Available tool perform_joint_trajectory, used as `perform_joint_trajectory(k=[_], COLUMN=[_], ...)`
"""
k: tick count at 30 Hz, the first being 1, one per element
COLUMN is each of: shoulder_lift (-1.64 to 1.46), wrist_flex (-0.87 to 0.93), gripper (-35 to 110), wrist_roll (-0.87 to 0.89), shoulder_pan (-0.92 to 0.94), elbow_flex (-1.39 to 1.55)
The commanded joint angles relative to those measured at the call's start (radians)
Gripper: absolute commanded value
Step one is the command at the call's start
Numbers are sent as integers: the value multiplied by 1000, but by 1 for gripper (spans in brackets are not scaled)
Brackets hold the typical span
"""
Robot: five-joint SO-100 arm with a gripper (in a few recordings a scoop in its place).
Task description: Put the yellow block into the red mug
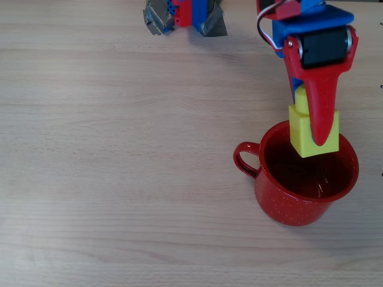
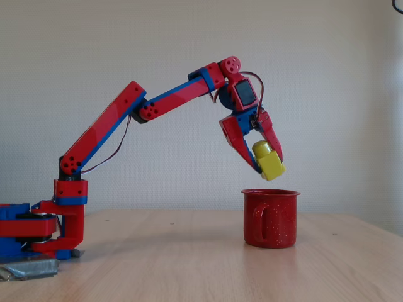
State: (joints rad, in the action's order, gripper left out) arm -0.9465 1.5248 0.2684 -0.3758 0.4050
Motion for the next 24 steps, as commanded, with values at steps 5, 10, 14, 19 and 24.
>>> perform_joint_trajectory(k=[5, 10, 14, 19, 24], shoulder_lift=[-35, -23, -15, -12, -17], wrist_flex=[0, -26, -40, -54, -63], gripper=[0, 0, 10, 27, 40], wrist_roll=[-5, 2, 17, 21, 17], shoulder_pan=[-35, -31, -29, -29, -26], elbow_flex=[61, 80, 86, 87, 87])
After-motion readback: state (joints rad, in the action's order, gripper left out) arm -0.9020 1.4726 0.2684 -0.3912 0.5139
